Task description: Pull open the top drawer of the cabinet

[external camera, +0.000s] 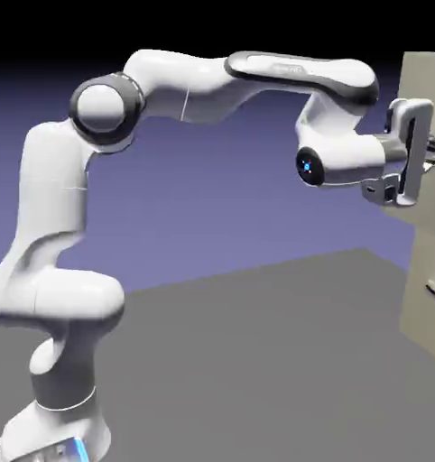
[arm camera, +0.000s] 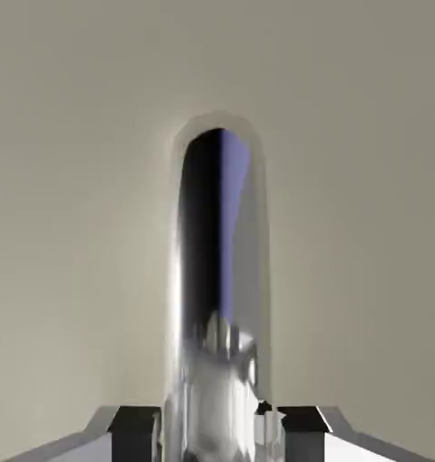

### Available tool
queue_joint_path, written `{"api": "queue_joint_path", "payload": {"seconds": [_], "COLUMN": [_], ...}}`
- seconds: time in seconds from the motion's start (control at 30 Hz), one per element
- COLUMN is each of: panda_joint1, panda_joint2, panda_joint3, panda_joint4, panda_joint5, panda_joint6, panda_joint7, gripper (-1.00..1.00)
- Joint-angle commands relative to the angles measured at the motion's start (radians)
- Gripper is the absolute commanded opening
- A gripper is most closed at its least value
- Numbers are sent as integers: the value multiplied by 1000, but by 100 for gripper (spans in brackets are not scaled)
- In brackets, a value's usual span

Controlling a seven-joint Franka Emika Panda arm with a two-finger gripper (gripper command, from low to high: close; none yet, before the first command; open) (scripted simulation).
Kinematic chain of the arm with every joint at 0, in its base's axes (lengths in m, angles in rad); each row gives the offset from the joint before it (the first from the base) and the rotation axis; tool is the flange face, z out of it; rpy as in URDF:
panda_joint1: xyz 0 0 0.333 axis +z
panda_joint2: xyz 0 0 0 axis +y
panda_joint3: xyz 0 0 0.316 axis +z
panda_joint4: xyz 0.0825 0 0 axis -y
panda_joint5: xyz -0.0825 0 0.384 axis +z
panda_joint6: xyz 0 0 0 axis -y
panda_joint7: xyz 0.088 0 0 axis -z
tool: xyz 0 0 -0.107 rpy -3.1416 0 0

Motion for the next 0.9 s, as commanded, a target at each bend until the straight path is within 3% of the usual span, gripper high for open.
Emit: {"api": "queue_joint_path", "payload": {"seconds": [0.0,0.13,0.3,0.77,0.8,0.87], "panda_joint1": [36,181,349,749,749,779], "panda_joint2": [-32,-119,-88,212,212,245], "panda_joint3": [-24,-138,-319,-812,-812,-848], "panda_joint4": [-14,-47,-76,-353,-353,-389], "panda_joint5": [11,46,33,-66,-66,-77], "panda_joint6": [10,38,19,-146,-146,-160], "panda_joint7": [-40,-154,-113,184,184,206], "gripper": [-100,-100,-100,-100,100,100]}}
